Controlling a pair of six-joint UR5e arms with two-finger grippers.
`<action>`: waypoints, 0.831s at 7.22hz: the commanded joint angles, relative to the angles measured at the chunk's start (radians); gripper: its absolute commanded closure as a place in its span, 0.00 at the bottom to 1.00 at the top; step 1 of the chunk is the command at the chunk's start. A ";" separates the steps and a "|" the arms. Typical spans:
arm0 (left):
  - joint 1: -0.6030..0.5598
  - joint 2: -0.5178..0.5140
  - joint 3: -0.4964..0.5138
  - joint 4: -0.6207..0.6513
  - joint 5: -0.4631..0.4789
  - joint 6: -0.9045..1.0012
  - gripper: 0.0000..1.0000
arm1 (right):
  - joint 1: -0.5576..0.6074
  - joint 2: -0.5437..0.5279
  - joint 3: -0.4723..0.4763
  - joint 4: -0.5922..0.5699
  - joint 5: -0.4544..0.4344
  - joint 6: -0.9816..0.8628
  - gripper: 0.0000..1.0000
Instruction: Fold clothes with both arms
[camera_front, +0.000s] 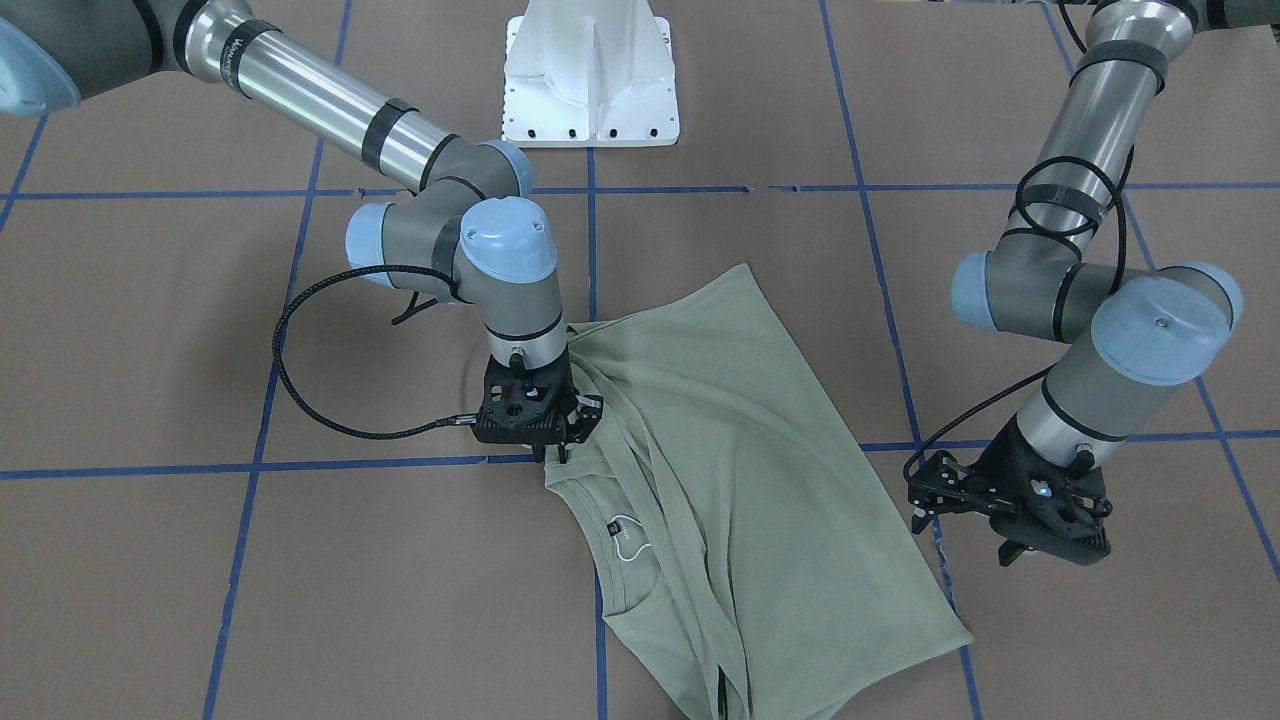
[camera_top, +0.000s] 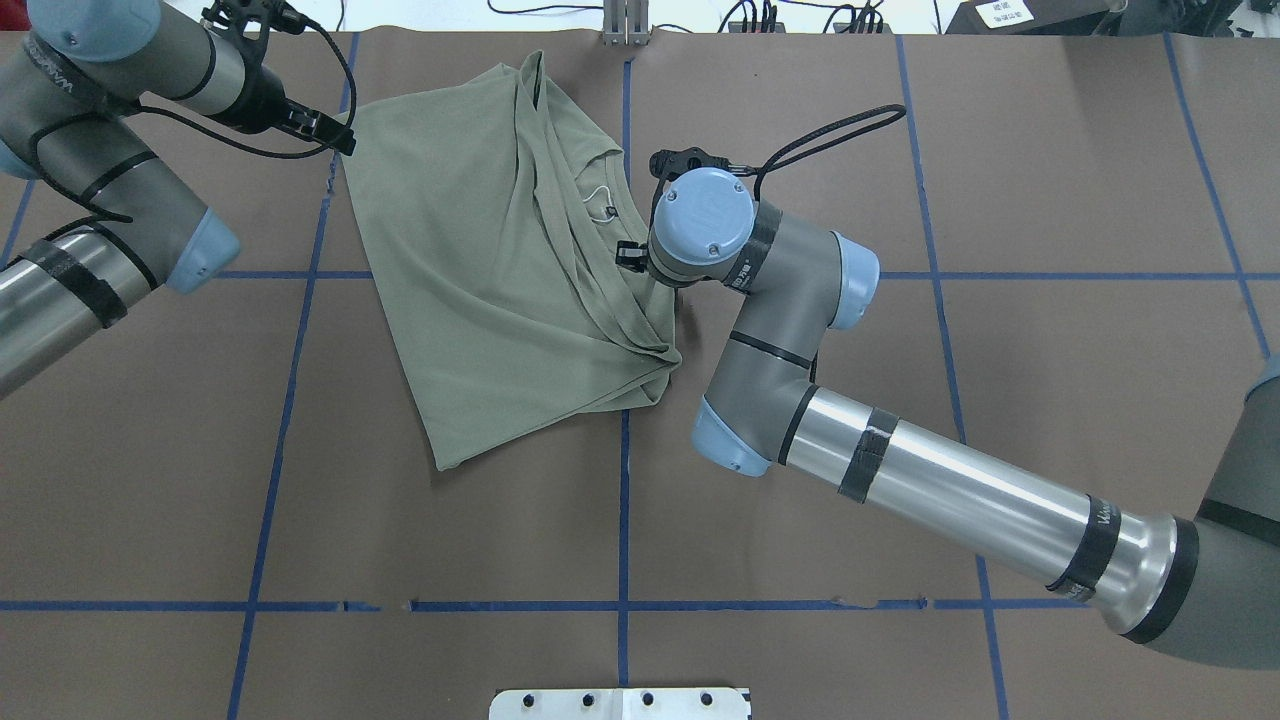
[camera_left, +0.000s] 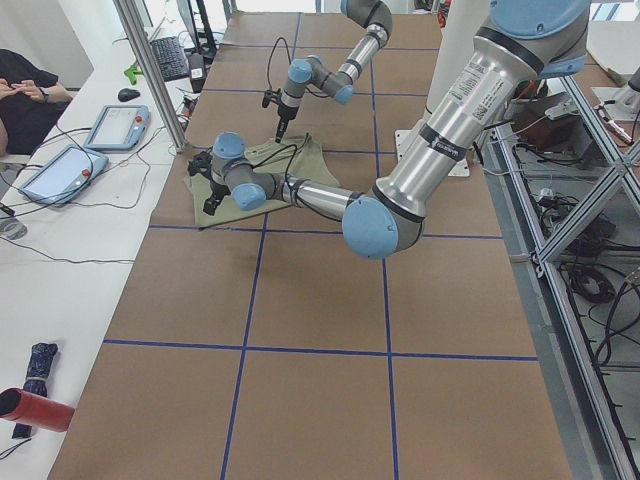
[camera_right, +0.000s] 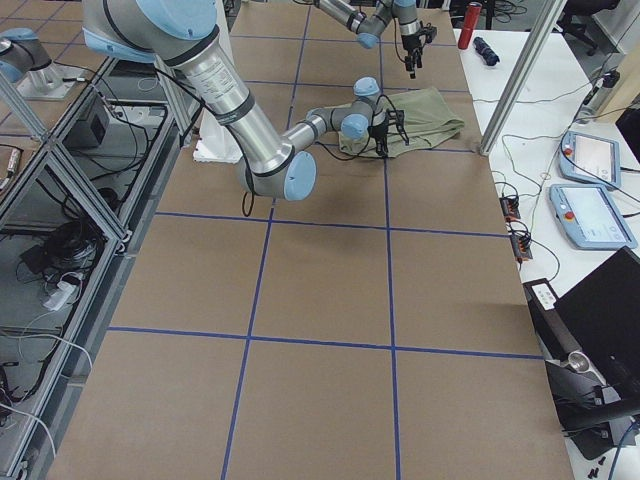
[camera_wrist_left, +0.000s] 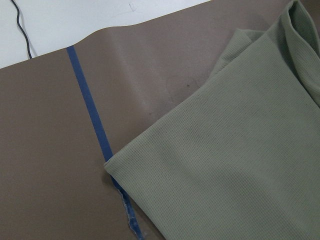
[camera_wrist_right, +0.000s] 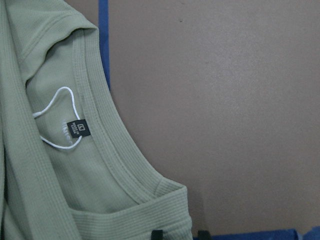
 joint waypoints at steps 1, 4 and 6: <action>0.000 0.000 0.000 0.000 0.000 -0.001 0.00 | -0.002 -0.003 0.008 -0.005 0.000 0.002 1.00; 0.005 0.000 0.000 -0.001 0.002 -0.001 0.00 | 0.000 -0.110 0.185 -0.065 0.005 0.015 1.00; 0.009 0.005 -0.001 -0.001 0.003 -0.003 0.00 | -0.035 -0.268 0.420 -0.133 0.002 0.066 1.00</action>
